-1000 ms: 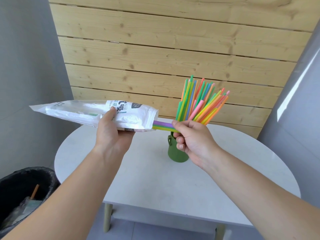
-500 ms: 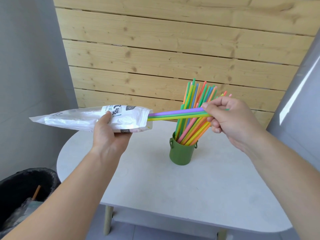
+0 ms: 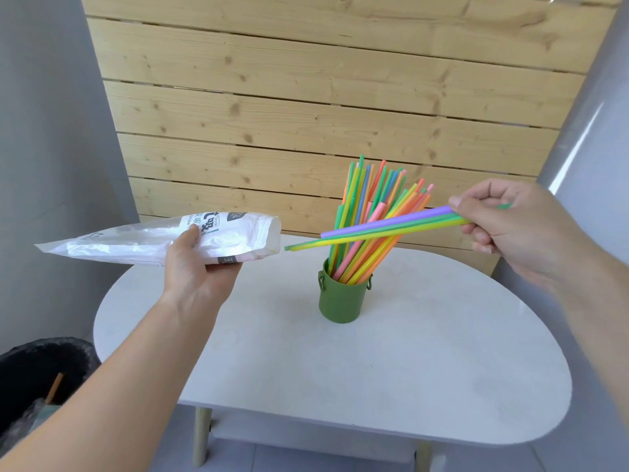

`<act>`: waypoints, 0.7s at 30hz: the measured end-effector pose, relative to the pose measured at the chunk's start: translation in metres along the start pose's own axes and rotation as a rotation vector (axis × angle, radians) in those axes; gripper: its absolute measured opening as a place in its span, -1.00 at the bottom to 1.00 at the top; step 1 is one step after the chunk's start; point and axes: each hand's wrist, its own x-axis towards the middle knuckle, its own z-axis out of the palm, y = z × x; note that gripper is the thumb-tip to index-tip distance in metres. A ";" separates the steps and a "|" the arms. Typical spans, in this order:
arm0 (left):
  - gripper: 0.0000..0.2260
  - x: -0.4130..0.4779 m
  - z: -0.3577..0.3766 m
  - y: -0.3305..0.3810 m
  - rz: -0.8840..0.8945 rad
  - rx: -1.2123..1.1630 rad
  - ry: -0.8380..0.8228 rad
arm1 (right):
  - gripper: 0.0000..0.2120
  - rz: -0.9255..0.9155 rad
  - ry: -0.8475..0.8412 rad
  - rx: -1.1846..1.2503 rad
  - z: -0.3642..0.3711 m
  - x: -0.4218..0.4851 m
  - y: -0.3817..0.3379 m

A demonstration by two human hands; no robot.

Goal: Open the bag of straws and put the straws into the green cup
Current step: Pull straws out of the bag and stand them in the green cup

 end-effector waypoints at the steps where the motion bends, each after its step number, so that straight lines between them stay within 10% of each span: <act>1: -0.73 0.000 0.001 -0.001 -0.001 -0.002 0.003 | -0.88 -0.009 0.008 -0.035 -0.006 -0.001 0.000; 21: -0.71 -0.005 0.002 -0.013 0.008 0.062 0.002 | -0.90 -0.280 -0.112 -0.621 0.004 0.000 -0.014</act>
